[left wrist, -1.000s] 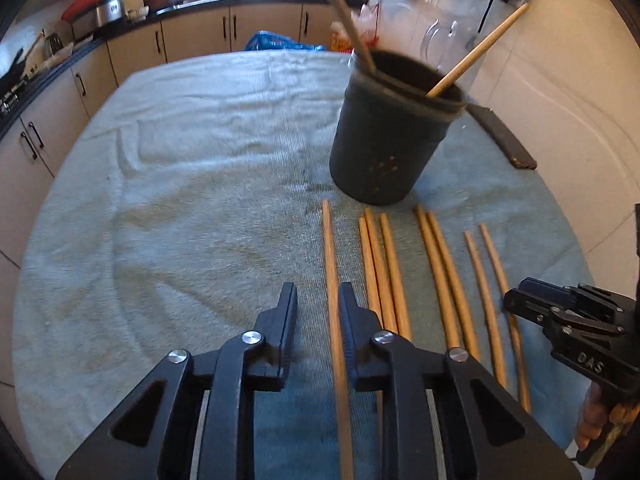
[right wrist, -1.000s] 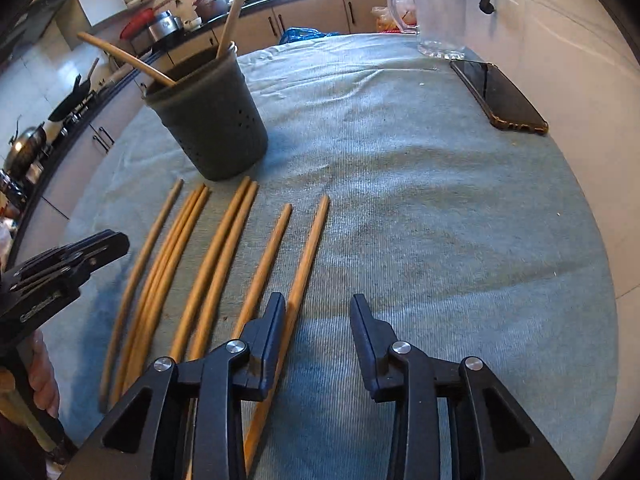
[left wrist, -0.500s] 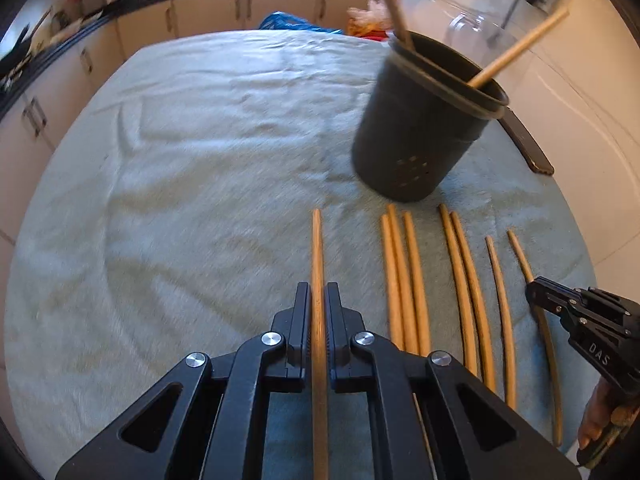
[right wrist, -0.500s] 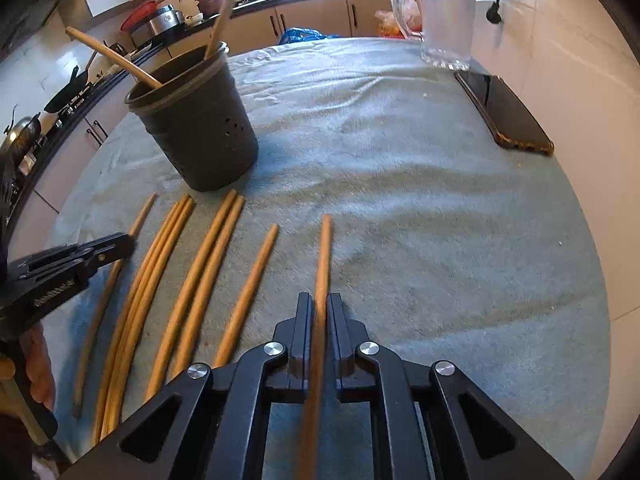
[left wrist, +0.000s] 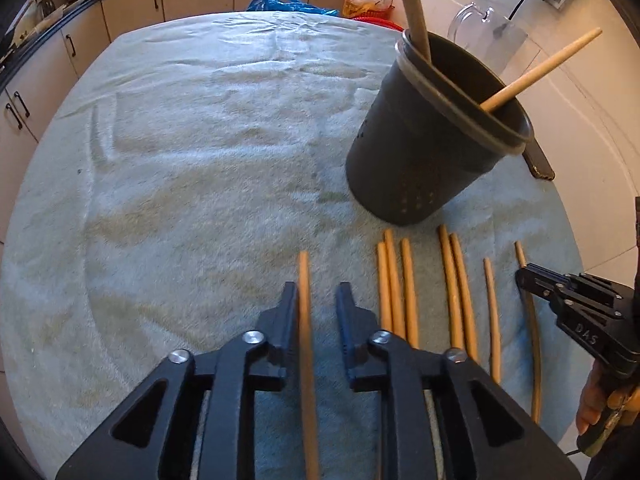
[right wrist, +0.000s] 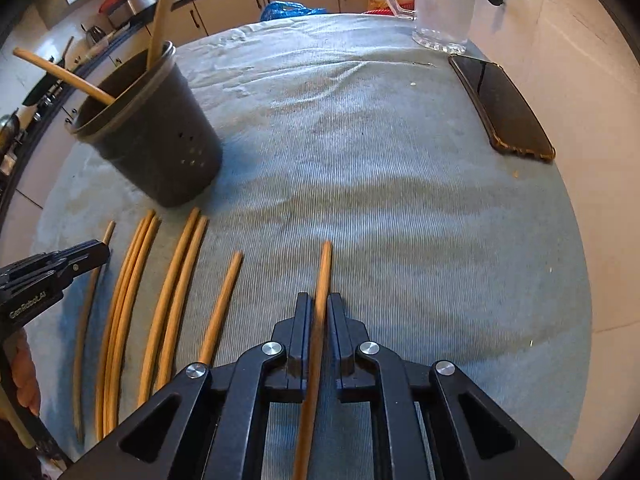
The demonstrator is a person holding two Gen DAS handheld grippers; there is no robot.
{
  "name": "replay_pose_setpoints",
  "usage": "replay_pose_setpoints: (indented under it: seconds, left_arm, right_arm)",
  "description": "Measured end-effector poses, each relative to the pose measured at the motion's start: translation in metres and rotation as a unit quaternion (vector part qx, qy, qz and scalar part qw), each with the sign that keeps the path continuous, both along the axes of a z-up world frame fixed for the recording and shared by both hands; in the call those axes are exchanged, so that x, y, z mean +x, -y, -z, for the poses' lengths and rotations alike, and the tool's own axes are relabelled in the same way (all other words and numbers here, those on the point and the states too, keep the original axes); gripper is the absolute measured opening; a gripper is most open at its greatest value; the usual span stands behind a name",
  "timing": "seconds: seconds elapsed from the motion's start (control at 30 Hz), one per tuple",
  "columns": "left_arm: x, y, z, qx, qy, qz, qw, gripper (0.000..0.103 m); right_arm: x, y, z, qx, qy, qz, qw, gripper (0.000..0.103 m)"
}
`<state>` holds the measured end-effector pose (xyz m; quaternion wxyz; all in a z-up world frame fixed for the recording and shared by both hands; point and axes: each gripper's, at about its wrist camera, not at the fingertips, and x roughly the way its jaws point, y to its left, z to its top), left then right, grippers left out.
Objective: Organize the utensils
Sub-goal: 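Carry the left tool's chopstick above the holder while the right tool carries its own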
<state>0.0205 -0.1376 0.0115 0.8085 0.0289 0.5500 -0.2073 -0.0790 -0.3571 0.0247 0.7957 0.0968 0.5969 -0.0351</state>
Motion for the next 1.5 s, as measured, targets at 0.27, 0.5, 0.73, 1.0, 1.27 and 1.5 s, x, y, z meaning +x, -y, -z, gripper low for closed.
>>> replay_pose_setpoints:
  seconds: [0.27,0.5,0.73,1.0,1.27,1.5]
  left_arm:
    - [-0.02,-0.008,-0.013,-0.01,0.053,-0.013,0.9985,0.005]
    - [-0.066,-0.052,-0.079,-0.062,0.138,-0.04,0.9877,0.005]
    - [-0.129,-0.063,-0.138,-0.1,0.231,-0.037,0.9672,0.005]
    - [-0.185,-0.065,-0.159,-0.101,0.3,-0.03,0.9482,0.005]
    - [-0.21,-0.07,-0.173,-0.116,0.328,-0.034,0.9369,0.005]
    - [-0.209,-0.067,-0.184,-0.128,0.338,-0.03,0.9318,0.005]
  right_arm:
    - [-0.01,0.003,-0.009,0.011,0.043,0.009,0.999,0.006]
    - [-0.055,0.004,-0.078,0.013,0.161,0.011,0.987,0.006]
    - [-0.103,-0.006,-0.13,0.021,0.246,0.016,0.969,0.006]
    - [-0.142,-0.021,-0.154,0.001,0.285,-0.001,0.958,0.006]
    - [-0.163,-0.026,-0.169,0.006,0.31,-0.004,0.951,0.006]
    - [-0.158,-0.022,-0.179,0.01,0.33,0.006,0.944,0.006]
